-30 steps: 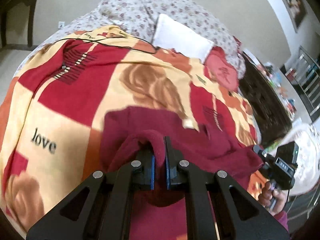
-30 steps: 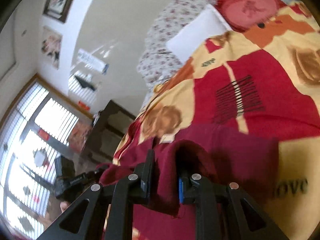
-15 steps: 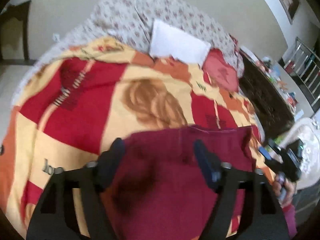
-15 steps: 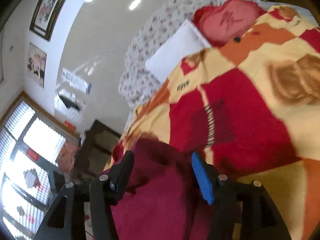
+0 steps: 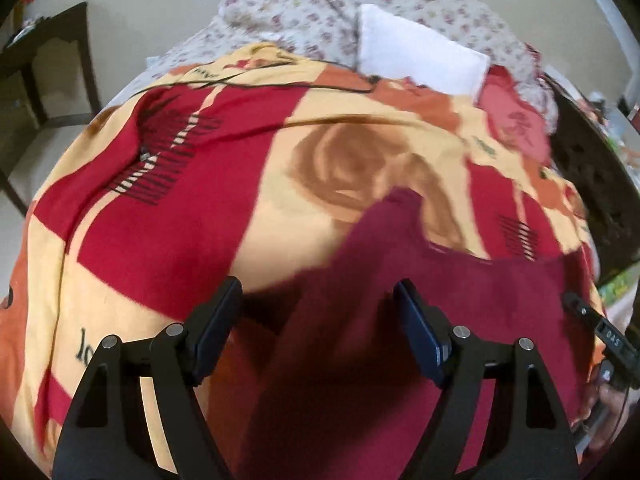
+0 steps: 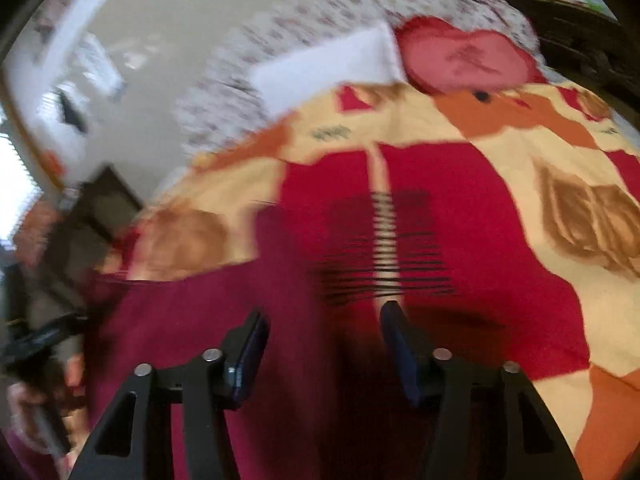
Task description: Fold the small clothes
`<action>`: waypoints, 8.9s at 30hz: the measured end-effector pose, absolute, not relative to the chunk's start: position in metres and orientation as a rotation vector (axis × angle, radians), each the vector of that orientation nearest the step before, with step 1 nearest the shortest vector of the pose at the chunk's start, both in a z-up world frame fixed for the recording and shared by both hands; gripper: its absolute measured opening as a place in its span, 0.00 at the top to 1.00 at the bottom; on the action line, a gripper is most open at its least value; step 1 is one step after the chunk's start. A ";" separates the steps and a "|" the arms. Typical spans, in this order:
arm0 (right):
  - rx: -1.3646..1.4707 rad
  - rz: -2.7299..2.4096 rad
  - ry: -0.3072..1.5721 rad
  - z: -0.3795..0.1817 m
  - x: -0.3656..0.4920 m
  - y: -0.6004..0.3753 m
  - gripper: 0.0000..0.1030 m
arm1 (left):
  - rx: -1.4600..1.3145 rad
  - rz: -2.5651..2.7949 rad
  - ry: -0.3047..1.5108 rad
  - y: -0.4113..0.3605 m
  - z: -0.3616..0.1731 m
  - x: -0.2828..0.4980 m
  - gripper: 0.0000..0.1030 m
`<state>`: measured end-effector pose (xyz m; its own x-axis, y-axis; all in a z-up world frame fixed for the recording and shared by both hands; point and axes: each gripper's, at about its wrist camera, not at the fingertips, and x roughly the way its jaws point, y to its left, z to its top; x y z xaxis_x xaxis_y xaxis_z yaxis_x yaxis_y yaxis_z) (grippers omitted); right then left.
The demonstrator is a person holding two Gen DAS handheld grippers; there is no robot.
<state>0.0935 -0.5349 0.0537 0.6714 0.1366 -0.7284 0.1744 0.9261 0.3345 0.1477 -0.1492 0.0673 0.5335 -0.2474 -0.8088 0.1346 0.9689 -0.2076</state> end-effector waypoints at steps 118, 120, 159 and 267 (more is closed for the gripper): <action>0.101 0.340 0.994 0.067 0.073 -0.301 0.63 | -0.203 -0.249 0.970 -0.095 0.023 -0.011 0.22; 0.093 0.350 0.985 0.071 0.079 -0.294 0.63 | -0.209 -0.258 0.973 -0.094 0.023 -0.012 0.22; -0.038 0.378 1.113 0.067 0.174 -0.211 0.36 | -0.294 -0.359 0.851 -0.079 0.016 -0.031 0.17; 0.185 0.015 0.758 0.104 0.037 -0.549 0.88 | 0.095 -0.541 0.868 -0.332 0.074 -0.028 0.32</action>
<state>0.0373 -0.5488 0.1035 0.7267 0.0803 -0.6823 0.0527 0.9837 0.1719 -0.0275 -0.3321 0.0742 0.5216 -0.4128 -0.7467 0.4886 0.8620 -0.1352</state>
